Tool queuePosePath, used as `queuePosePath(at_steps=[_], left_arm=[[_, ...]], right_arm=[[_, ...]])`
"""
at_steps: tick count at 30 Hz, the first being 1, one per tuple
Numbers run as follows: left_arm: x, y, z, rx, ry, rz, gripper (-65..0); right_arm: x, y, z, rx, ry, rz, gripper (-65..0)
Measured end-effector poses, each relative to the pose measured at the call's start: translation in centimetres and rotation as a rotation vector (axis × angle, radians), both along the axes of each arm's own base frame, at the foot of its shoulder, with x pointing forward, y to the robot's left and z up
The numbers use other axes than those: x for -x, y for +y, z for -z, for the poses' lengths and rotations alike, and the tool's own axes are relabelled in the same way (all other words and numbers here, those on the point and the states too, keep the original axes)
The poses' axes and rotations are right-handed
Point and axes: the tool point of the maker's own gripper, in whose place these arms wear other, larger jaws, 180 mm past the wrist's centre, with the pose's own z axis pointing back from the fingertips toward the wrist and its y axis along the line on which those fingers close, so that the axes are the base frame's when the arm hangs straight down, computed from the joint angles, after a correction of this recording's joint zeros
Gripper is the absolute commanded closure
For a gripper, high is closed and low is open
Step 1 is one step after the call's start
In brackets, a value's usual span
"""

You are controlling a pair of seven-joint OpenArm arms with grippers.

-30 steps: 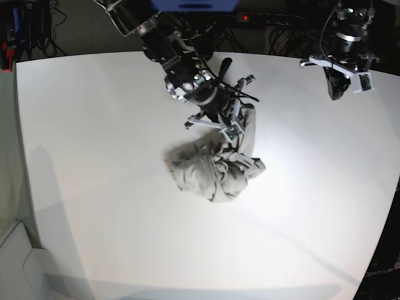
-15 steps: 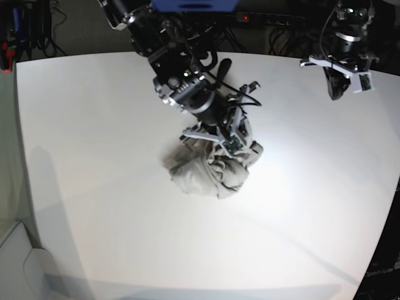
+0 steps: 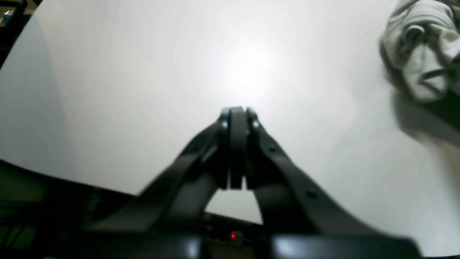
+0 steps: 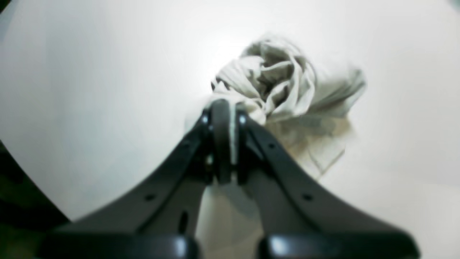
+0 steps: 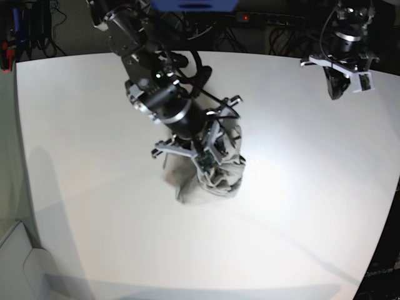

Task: Layout the t-shirt on the table in an organized manner, then fold the t-shirt properly
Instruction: 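Drag the grasped shirt fabric away from the pile with the right gripper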

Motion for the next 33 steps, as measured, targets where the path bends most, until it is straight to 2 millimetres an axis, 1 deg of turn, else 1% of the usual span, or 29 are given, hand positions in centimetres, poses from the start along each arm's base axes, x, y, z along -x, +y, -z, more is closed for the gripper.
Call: queuePosePath(at_steps=[2,4,6,9,12,16,18,19,22,23,24,25,26,27,28,30,32,33], left_arm=[[0.0,0.0,0.0,0.001,0.001,0.0,-0.2],[0.1,0.0,0.1,0.001,0.003,-0.001,-0.2],[0.2,0.0,0.1,0.0,0.004,0.0,-0.2],[0.9,0.9,0.1,-0.018,0.017,-0.018,-0.2],[0.9,1.0,0.0,-0.019,0.012,-0.023,-0.2],[0.8,1.7,-0.3,-0.033,0.006,-0.037,-0.2],[1.2,2.0,-0.2,-0.038,0.014,-0.042,-0.2],[1.3,2.0,-0.1,-0.038,0.018,-0.043,-0.2],[1.1,2.0,-0.2,-0.037,0.014,-0.042,-0.2],[1.1,2.0,-0.2,-0.037,0.011,-0.042,-0.2],[1.1,1.9,-0.2,-0.036,0.013,-0.042,-0.2],[1.1,1.9,-0.2,-0.036,0.014,-0.042,-0.2],[1.1,2.0,-0.2,-0.037,0.013,-0.042,-0.2],[1.1,2.0,-0.2,-0.04,0.013,-0.04,-0.2],[1.0,2.0,-0.3,-0.039,0.01,-0.04,-0.2],[1.0,1.9,-0.2,-0.035,0.01,-0.041,-0.2],[0.9,1.8,-0.2,-0.032,0.008,-0.041,-0.2],[0.5,1.8,-0.3,-0.032,0.003,-0.04,-0.2]], right_arm=[[-0.6,0.0,-1.1,-0.002,-0.028,0.001,0.0],[-1.2,-0.4,-1.5,-0.003,-0.041,0.011,0.0],[-1.6,-1.5,-1.2,0.008,-0.038,0.037,0.0],[-2.3,-3.7,-0.8,0.033,-0.03,0.087,0.0],[-3.9,-5.3,-2.1,0.027,-0.071,0.138,0.0],[-4.3,-5.9,-3.3,0.036,-0.113,0.115,0.0],[-5.0,-7.3,-3.5,0.024,-0.111,0.169,0.0],[-5.1,-7.7,-3.6,0.024,-0.11,0.18,0.0],[-5.0,-7.5,-3.5,0.037,-0.116,0.153,0.0],[-5.0,-7.6,-3.6,0.01,-0.107,0.154,0.0],[-5.4,-8.9,-3.6,0.005,-0.107,0.192,0.0],[-5.9,-10.9,-3.6,0.025,-0.11,0.25,0.0],[-6.1,-12.4,-3.5,0.06,-0.116,0.284,0.0],[-6.1,-12.7,-3.4,0.079,-0.119,0.276,0.0],[-6.0,-12.5,-3.3,0.077,-0.119,0.263,0.0],[-6.1,-12.5,-3.5,0.047,-0.113,0.258,0.0],[-6.5,-13.6,-3.6,0.084,-0.128,0.283,0.0],[-6.3,-13.5,-3.5,0.096,-0.133,0.273,0.0]])
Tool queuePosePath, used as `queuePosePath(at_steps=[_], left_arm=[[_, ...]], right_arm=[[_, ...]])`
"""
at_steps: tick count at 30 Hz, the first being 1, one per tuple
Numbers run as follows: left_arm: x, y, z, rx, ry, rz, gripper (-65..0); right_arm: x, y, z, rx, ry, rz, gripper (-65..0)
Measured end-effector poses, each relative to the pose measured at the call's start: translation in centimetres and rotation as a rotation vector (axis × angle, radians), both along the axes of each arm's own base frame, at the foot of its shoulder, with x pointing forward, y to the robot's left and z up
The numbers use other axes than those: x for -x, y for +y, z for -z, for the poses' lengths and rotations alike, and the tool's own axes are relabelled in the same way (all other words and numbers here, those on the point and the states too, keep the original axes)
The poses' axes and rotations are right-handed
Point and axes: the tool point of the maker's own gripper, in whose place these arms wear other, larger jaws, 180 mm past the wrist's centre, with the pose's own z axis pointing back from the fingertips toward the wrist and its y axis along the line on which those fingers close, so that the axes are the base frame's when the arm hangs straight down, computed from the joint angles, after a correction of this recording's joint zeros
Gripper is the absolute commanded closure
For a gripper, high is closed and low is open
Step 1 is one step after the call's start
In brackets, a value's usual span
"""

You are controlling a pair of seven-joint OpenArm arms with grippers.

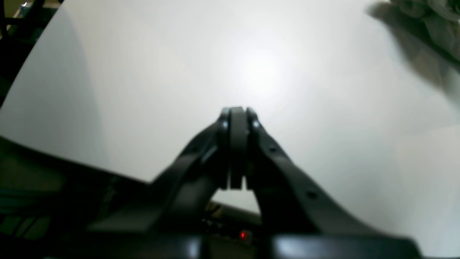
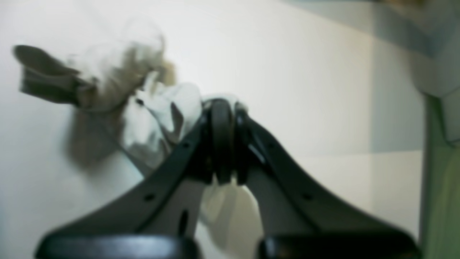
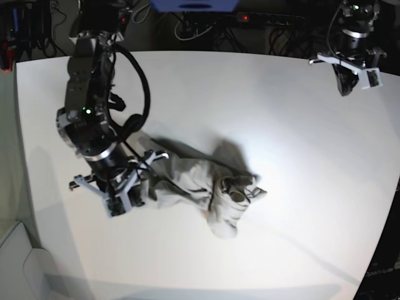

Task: Layout the t-shirt on the table in an organized manner, then fold the t-shirt properly
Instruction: 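Drag the grasped shirt fabric away from the pile with the right gripper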

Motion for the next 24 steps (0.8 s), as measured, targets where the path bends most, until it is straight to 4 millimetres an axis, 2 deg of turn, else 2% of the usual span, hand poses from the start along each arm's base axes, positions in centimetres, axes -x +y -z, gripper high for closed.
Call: queuePosePath(at_steps=[2,3,5,6,9,12,13,16,18,20,23,24], left_arm=[[-0.8,0.0,-0.6,-0.004,-0.033,0.003,-0.2],[-0.8,0.0,-0.7,-0.003,-0.034,0.003,-0.2],[-0.3,-0.1,-0.3,-0.001,-0.013,0.002,-0.2],[-0.2,0.0,-0.1,-0.002,-0.005,0.002,-0.2],[-0.8,-0.2,-0.6,0.004,-0.033,0.002,-0.2],[-0.8,-0.2,-0.6,0.0,-0.029,0.005,-0.2],[-1.0,-0.1,-0.8,-0.005,-0.033,0.008,-0.2],[-1.4,-0.3,-1.1,0.004,-0.055,0.005,-0.2],[-1.1,-0.3,-0.8,0.005,-0.039,0.004,-0.2],[-1.2,0.0,-1.0,-0.004,-0.042,0.005,-0.2],[-1.2,-0.1,-1.0,-0.001,-0.047,0.002,-0.2],[-1.1,-0.1,-0.9,-0.001,-0.04,0.002,-0.2]], right_arm=[[0.7,1.2,0.7,-0.032,0.033,-0.038,0.0],[0.6,0.3,0.7,-0.055,0.041,-0.019,0.0],[-0.6,-3.2,-0.3,-0.042,0.005,0.075,0.0],[-0.6,-3.7,-0.6,-0.013,-0.004,0.075,0.0],[-0.1,-2.4,-0.1,-0.033,0.024,0.026,0.0],[-1.2,-7.6,-1.8,-0.015,-0.024,0.156,0.0],[-1.1,-7.9,-2.1,0.01,-0.026,0.151,0.0],[-0.9,-5.7,-2.0,-0.01,-0.007,0.06,0.0],[-1.8,-7.8,-3.3,0.063,-0.038,0.096,0.0],[-2.3,-8.4,-4.7,0.084,-0.085,0.106,0.0],[-2.6,-6.4,-5.1,0.054,-0.084,0.053,0.0],[-3.0,-6.1,-5.8,0.048,-0.104,0.052,0.0]])
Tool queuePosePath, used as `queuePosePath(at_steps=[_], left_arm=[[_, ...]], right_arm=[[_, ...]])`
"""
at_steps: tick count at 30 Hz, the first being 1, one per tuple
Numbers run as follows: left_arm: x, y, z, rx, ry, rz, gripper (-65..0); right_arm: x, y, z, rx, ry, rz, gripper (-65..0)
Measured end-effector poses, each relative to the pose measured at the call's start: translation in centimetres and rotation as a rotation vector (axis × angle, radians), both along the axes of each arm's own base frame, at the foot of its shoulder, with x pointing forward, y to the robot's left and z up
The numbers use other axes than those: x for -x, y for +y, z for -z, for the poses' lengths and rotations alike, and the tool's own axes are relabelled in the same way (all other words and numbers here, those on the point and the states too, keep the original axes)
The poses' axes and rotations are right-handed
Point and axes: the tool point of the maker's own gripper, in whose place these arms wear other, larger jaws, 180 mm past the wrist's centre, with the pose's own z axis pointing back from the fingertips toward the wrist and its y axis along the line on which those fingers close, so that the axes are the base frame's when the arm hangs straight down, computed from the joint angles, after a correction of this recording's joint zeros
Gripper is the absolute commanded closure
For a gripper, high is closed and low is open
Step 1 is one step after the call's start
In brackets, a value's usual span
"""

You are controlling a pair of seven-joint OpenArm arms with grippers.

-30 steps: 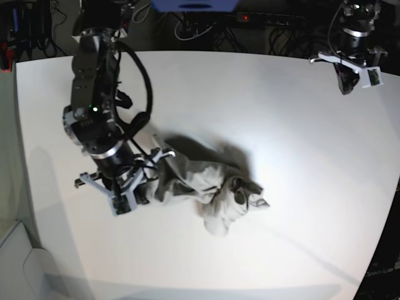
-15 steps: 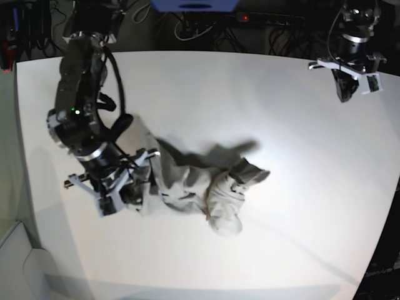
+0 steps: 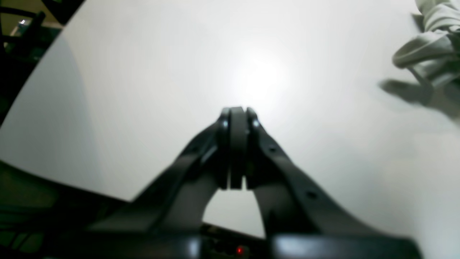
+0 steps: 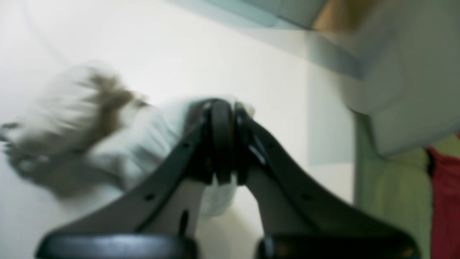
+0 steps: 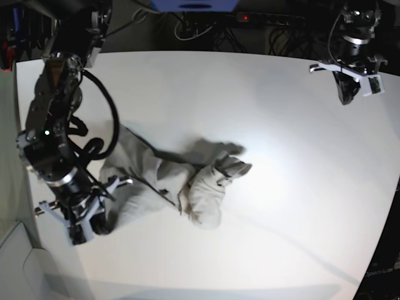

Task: Layout the t-shirt on the table in an organized manner, then fold the t-shirt properly
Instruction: 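Drag the grasped shirt fabric away from the pile with the right gripper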

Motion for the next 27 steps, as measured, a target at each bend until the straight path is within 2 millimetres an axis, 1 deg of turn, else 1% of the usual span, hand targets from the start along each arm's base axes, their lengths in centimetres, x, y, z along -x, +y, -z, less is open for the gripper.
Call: queuePosePath(at_steps=[2,4,5,6,8,9,11,12,14,15,16,17,18,19,20,21,22,23,24,27], left_arm=[[0.0,0.0,0.0,-0.003,0.001,0.001,-0.2],[0.1,0.1,0.0,-0.006,0.002,0.003,-0.2],[0.1,0.0,0.0,-0.004,0.002,0.002,-0.2],[0.1,0.0,0.0,-0.003,0.003,0.002,-0.2],[0.1,0.1,0.0,-0.006,0.002,0.002,-0.2],[0.1,0.1,0.0,-0.006,0.002,0.003,-0.2],[0.0,0.1,-0.1,-0.006,0.0,0.003,-0.2],[0.0,0.0,-0.1,-0.005,-0.001,0.002,-0.2],[-0.1,0.0,-0.1,-0.002,-0.004,0.0,-0.2],[-0.1,0.0,-0.2,-0.004,-0.006,0.002,-0.2],[-0.3,0.0,-0.3,-0.008,-0.008,0.006,-0.2],[-0.3,0.0,-0.4,-0.007,-0.017,0.005,-0.2],[-0.4,-0.2,-0.4,-0.002,-0.019,0.006,-0.2],[-0.4,-0.3,-0.4,0.004,-0.02,0.005,-0.2],[-0.6,-0.4,-0.4,0.007,-0.022,0.005,-0.2],[-0.8,-0.3,-0.5,0.003,-0.027,0.005,-0.2],[-0.9,-0.1,-0.7,-0.006,-0.029,0.01,-0.2],[-1.0,0.0,-0.8,-0.009,-0.036,0.011,-0.2],[-1.1,0.0,-0.9,-0.009,-0.039,0.007,-0.2],[-0.9,-0.5,-0.7,0.009,-0.038,0.004,-0.2]], right_arm=[[-1.0,0.0,-2.2,-0.004,-0.059,0.001,0.0],[-1.7,0.8,-4.5,-0.049,-0.125,-0.02,0.0],[-1.8,1.5,-5.2,-0.077,-0.14,-0.047,0.0],[-1.9,1.7,-5.8,-0.097,-0.153,-0.059,0.0],[-2.1,1.3,-6.8,-0.139,-0.178,-0.06,0.0],[-2.0,1.6,-7.1,-0.146,-0.186,-0.076,0.0],[-1.9,3.5,-7.1,-0.157,-0.182,-0.14,0.0],[-1.8,4.1,-7.2,-0.172,-0.179,-0.154,0.0],[-2.0,4.2,-7.7,-0.176,-0.192,-0.158,0.0],[-2.0,4.9,-7.7,-0.176,-0.2,-0.172,0.0],[-1.7,6.3,-7.4,-0.175,-0.197,-0.203,0.0],[-1.2,8.1,-6.7,-0.188,-0.174,-0.253,0.0],[-0.8,9.2,-6.4,-0.206,-0.159,-0.283,0.0],[-1.0,9.1,-6.8,-0.233,-0.171,-0.279,0.0],[-1.6,7.3,-7.9,-0.253,-0.209,-0.23,0.0],[-2.3,4.4,-9.4,-0.255,-0.261,-0.148,0.0],[-2.8,2.0,-10.5,-0.243,-0.299,-0.079,0.0],[-2.9,0.7,-11.6,-0.247,-0.333,-0.048,0.0],[-2.9,0.0,-12.5,-0.257,-0.36,-0.037,0.0],[-2.9,-1.9,-13.2,-0.261,-0.374,0.004,0.0]])
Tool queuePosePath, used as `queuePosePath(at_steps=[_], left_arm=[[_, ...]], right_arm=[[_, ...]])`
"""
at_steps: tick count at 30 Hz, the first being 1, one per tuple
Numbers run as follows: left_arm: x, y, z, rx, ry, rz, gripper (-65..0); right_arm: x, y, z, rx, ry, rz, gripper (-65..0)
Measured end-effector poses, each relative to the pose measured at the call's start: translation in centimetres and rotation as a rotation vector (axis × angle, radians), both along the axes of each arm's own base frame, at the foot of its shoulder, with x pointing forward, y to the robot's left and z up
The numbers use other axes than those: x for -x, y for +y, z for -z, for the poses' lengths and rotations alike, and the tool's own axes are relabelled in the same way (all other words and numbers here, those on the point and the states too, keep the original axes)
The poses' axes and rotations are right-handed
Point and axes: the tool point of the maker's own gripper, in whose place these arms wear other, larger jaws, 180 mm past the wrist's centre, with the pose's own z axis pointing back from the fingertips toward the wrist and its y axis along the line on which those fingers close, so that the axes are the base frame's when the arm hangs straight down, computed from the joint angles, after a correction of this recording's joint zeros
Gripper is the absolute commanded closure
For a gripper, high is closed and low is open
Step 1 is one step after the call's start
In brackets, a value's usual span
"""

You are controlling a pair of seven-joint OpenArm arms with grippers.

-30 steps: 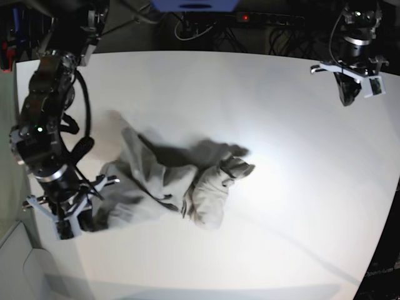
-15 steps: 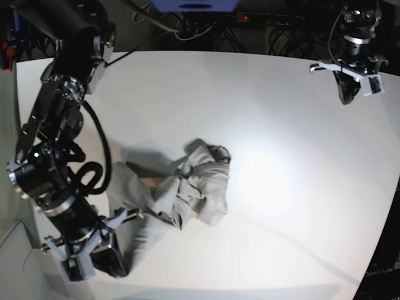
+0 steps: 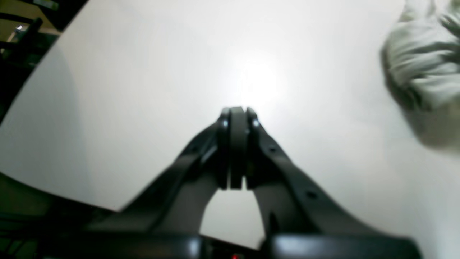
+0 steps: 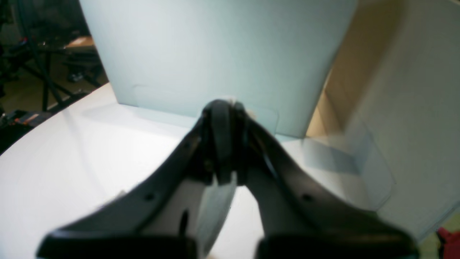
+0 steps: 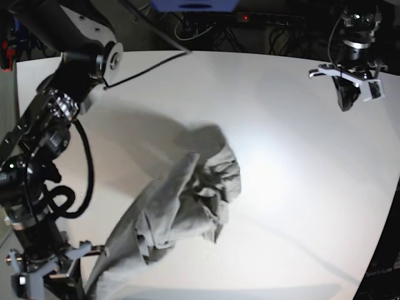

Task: Layout the t-shirt on the table in an organized manner, then fold the t-shirt properly
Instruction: 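Drag the grasped shirt fabric away from the pile with the right gripper, then lower the left gripper onto the shirt pile and grasp fabric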

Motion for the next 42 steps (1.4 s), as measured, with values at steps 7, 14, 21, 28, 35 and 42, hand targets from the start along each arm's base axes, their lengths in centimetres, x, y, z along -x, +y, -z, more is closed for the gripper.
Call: queuePosePath(at_steps=[7,14,21,28,35,42], left_arm=[[-0.6,0.1,-0.5,-0.007,-0.02,0.003,-0.2],[-0.4,0.1,-0.3,-0.007,-0.007,0.003,-0.2],[0.2,-0.1,0.2,0.029,-0.01,-0.045,-0.4],[-0.7,-0.7,-0.1,0.053,-0.035,-0.045,-0.5],[-1.8,-0.8,-0.8,0.054,-0.068,-0.042,-19.6],[-3.9,-4.4,-1.1,0.109,-0.102,0.044,-39.8]], right_arm=[[0.0,2.3,-0.4,0.05,-0.014,-0.076,0.0],[0.5,-3.2,1.0,0.032,0.018,0.076,0.0],[1.0,-5.6,3.9,-0.01,0.089,0.131,0.0],[0.1,-8.2,11.8,-0.007,0.331,0.156,-13.2],[2.0,-11.3,15.2,0.026,0.426,0.205,-22.5],[4.7,-13.9,17.1,0.012,0.471,0.276,-22.5]])
